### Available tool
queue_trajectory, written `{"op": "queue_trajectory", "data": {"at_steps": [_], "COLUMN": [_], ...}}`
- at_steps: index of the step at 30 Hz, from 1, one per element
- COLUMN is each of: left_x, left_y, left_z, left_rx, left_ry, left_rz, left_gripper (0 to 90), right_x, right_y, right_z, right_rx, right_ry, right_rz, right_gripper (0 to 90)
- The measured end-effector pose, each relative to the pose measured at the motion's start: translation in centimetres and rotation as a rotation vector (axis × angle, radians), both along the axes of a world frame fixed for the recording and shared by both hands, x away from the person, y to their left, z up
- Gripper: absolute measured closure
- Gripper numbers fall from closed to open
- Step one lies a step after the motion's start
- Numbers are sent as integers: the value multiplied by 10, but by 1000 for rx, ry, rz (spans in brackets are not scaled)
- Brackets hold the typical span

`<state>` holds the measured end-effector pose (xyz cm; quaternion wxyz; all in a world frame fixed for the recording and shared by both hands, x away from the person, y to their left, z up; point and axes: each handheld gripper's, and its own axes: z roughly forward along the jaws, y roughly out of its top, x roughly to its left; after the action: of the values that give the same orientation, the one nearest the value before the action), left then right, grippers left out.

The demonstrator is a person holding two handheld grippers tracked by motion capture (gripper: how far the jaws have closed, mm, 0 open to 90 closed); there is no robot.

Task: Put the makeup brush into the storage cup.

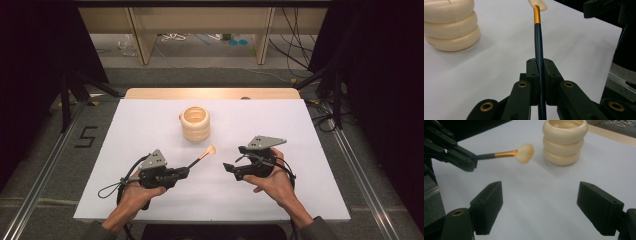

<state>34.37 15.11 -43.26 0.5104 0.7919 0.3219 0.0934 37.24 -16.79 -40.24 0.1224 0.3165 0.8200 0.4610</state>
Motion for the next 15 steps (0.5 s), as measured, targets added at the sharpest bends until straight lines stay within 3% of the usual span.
{"op": "queue_trajectory", "data": {"at_steps": [2, 4, 10, 15], "left_x": [-1, -2, -3, -4], "left_y": [0, 1, 0, 1], "left_z": [1, 1, 2, 2], "left_rx": [-14, -24, -65, -81], "left_ry": [4, -3, -36, -57], "left_rz": [27, 36, 57, 68], "left_gripper": [839, 838, 838, 839], "right_x": [1, 1, 1, 1], "right_y": [0, 0, 0, 1], "right_z": [-4, -5, -8, -8], "right_rx": [55, 80, 127, 151], "right_ry": [10, 21, 45, 33], "right_rz": [-1, 3, 3, 11], "right_gripper": [213, 209, 205, 207]}}
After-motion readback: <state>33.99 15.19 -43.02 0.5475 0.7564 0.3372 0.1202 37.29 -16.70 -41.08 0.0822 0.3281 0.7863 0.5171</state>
